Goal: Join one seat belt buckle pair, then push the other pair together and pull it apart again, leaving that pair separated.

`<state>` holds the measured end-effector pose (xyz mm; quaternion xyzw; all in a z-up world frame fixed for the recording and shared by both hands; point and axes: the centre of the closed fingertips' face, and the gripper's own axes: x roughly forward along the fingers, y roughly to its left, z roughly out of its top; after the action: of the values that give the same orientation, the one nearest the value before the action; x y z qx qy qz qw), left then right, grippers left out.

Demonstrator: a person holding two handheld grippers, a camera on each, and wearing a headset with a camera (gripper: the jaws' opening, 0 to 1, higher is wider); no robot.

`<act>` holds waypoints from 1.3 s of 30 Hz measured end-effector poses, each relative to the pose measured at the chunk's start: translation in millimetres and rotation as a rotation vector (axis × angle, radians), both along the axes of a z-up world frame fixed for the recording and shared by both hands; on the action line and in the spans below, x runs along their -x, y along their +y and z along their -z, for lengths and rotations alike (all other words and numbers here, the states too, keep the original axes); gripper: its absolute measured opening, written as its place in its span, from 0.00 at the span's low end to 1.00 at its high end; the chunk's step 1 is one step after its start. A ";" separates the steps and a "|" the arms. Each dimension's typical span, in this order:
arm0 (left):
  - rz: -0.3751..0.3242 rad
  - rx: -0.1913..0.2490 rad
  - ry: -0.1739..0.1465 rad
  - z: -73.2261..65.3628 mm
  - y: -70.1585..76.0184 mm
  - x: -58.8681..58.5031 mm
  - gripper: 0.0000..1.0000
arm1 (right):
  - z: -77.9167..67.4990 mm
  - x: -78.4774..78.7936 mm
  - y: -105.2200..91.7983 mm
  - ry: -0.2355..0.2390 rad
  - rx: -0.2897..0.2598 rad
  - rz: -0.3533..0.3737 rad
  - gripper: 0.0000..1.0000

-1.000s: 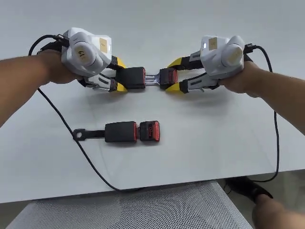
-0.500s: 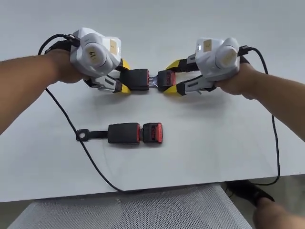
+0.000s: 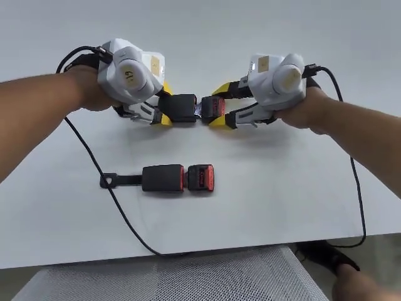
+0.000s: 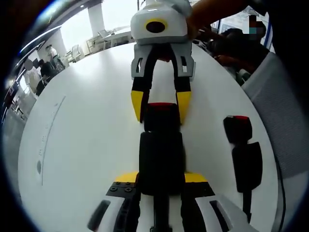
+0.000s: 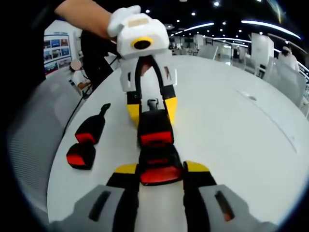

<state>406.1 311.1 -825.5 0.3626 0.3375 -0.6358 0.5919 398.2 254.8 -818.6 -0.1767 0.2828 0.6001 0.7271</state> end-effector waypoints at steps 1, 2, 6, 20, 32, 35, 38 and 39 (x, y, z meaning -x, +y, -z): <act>0.000 0.000 0.000 0.0 0.3 -0.1 0.33 | 0.0 0.3 -0.4 0.001 -0.001 0.002 0.34; 0.000 0.001 0.000 0.1 0.6 -0.3 0.33 | 0.8 0.1 -1.0 0.004 -0.005 0.010 0.34; 0.001 0.002 0.000 0.1 1.2 -0.4 0.32 | 1.0 0.9 0.2 0.002 0.007 0.012 0.34; 0.004 -0.021 -0.002 0.7 1.1 0.4 0.33 | 3.7 0.8 2.4 -0.012 0.064 0.015 0.34; 0.002 -0.023 -0.002 0.0 -0.2 1.0 0.33 | 2.8 0.1 2.8 -0.019 0.079 0.018 0.34; 0.003 -0.024 -0.002 0.0 -0.2 1.0 0.33 | 2.6 -0.1 3.1 -0.019 0.080 0.019 0.34; 0.002 -0.025 -0.001 -0.1 -0.1 1.0 0.33 | 2.4 -0.1 3.4 -0.021 0.082 0.018 0.35; 0.001 -0.025 -0.001 -0.1 0.0 1.0 0.33 | 2.4 -0.3 3.6 -0.022 0.083 0.020 0.35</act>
<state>405.1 311.1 -825.4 0.3703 0.3449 -0.6316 0.5873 398.5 258.4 -821.0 -0.2104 0.3012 0.5788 0.7280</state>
